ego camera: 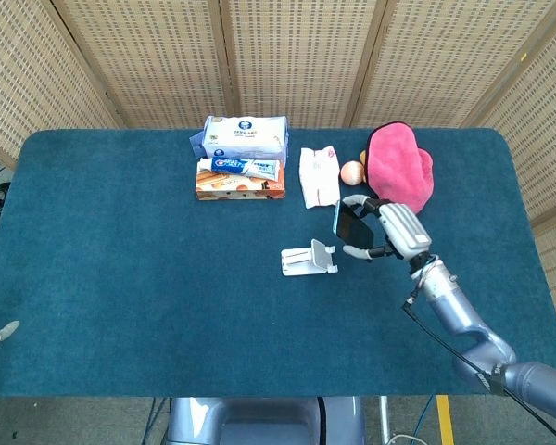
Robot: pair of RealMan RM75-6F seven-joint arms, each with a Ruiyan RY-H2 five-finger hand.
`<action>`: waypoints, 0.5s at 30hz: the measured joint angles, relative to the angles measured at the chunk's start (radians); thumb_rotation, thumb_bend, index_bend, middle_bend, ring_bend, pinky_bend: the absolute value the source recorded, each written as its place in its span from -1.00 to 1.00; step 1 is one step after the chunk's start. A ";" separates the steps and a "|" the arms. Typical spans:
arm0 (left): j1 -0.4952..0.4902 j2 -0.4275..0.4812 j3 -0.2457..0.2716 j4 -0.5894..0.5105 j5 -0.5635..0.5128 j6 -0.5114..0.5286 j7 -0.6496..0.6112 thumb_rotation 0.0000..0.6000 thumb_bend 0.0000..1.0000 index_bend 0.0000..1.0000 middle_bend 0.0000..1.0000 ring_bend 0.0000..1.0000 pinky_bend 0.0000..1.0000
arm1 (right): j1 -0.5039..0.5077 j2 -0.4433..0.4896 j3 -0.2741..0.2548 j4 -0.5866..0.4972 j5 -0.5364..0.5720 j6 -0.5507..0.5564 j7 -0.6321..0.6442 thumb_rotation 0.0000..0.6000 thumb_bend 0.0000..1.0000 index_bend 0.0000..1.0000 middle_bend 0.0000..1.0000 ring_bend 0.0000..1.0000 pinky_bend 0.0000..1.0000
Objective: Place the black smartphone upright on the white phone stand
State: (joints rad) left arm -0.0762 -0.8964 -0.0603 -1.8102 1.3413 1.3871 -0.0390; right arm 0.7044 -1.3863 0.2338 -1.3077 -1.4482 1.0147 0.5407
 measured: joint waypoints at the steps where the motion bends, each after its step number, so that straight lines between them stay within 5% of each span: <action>1: -0.003 -0.001 -0.002 0.000 -0.006 -0.005 0.005 1.00 -1.00 -1.00 -1.00 -1.00 -1.00 | 0.008 -0.023 -0.004 0.036 -0.017 0.004 0.029 1.00 0.11 -0.08 0.08 -0.18 -0.36; 15: -0.032 -0.009 -0.018 -0.005 -0.063 -0.048 0.045 1.00 -1.00 -1.00 -1.00 -1.00 -1.00 | 0.096 -0.250 -0.085 0.370 -0.163 0.075 0.271 1.00 0.11 -0.08 0.08 -0.18 -0.36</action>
State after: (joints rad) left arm -0.1081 -0.9052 -0.0778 -1.8155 1.2784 1.3390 0.0059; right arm 0.8000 -1.6365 0.1485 -0.9381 -1.6111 1.0899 0.8117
